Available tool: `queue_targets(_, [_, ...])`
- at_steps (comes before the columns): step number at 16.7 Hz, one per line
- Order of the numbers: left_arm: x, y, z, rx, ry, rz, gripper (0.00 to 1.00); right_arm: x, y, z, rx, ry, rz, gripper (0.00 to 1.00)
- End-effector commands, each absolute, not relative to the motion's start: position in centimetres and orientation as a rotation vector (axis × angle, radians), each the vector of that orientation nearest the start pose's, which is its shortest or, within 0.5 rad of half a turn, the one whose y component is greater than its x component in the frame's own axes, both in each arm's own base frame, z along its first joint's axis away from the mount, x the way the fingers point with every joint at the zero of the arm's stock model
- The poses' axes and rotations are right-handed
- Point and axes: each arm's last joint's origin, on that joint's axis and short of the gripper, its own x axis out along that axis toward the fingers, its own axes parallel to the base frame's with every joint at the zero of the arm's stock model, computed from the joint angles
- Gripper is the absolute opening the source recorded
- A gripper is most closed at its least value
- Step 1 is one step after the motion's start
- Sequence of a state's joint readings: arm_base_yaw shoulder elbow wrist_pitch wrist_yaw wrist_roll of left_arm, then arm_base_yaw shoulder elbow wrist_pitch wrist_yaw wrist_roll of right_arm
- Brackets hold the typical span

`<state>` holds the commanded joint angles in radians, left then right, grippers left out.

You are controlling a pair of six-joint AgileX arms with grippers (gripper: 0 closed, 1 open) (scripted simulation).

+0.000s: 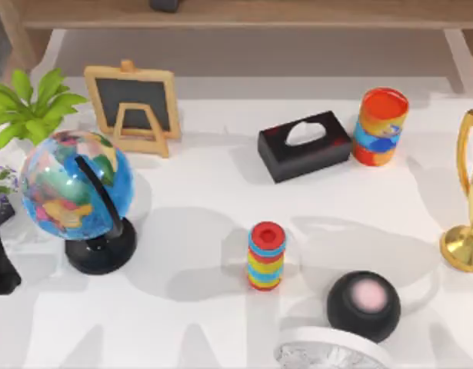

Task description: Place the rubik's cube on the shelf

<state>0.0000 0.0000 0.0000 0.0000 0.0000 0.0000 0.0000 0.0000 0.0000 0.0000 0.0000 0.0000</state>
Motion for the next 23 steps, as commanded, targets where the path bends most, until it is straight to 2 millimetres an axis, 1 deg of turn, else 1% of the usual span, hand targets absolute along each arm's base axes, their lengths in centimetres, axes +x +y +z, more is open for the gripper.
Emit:
queue_targets(3, [10.6, -0.1, 16.0, 0.0, 0.0, 0.0, 1.0, 10.6, -0.1, 16.2, -0.008, -0.001, 0.002, 1.0])
queue_targets(5, [10.6, -0.1, 16.0, 0.0, 0.0, 0.0, 1.0, 10.8, -0.2, 17.0, -0.05, -0.008, 0.009, 1.0])
queue_targets(8, [10.6, -0.1, 16.0, 0.0, 0.0, 0.0, 1.0, 11.6, -0.4, 19.4, -0.173, -0.027, 0.014, 1.0])
queue_targets(10, [10.6, -0.1, 16.0, 0.0, 0.0, 0.0, 1.0, 13.0, -0.8, 21.5, -0.287, -0.037, 0.01, 1.0])
queue_targets(11, [10.6, -0.1, 16.0, 0.0, 0.0, 0.0, 1.0, 13.9, -1.0, 22.5, -0.352, -0.041, 0.006, 1.0])
queue_targets(12, [10.6, -0.1, 16.0, 0.0, 0.0, 0.0, 1.0, 15.1, -1.4, 23.5, -0.42, -0.044, 0.002, 1.0])
queue_targets(14, [10.6, -0.1, 16.0, 0.0, 0.0, 0.0, 1.0, 18.1, -2.3, 25.2, -0.562, -0.045, -0.007, 1.0])
queue_targets(16, [10.6, -0.1, 16.0, 0.0, 0.0, 0.0, 1.0, 21.7, -3.7, 26.0, -0.708, -0.038, -0.015, 1.0])
queue_targets(17, [10.6, -0.1, 16.0, 0.0, 0.0, 0.0, 1.0, 23.7, -4.6, 26.0, -0.781, -0.032, -0.018, 1.0])
queue_targets(18, [10.6, -0.1, 16.0, 0.0, 0.0, 0.0, 1.0, 25.7, -5.6, 25.7, -0.852, -0.026, -0.019, 1.0])
queue_targets(20, [10.6, -0.1, 16.0, 0.0, 0.0, 0.0, 1.0, 29.6, -7.7, 24.3, -0.99, -0.01, -0.017, 1.0])
queue_targets(23, [10.6, -0.1, 16.0, 0.0, 0.0, 0.0, 1.0, 34.6, -11.1, 20.4, -1.179, 0.01, -0.008, 1.0])
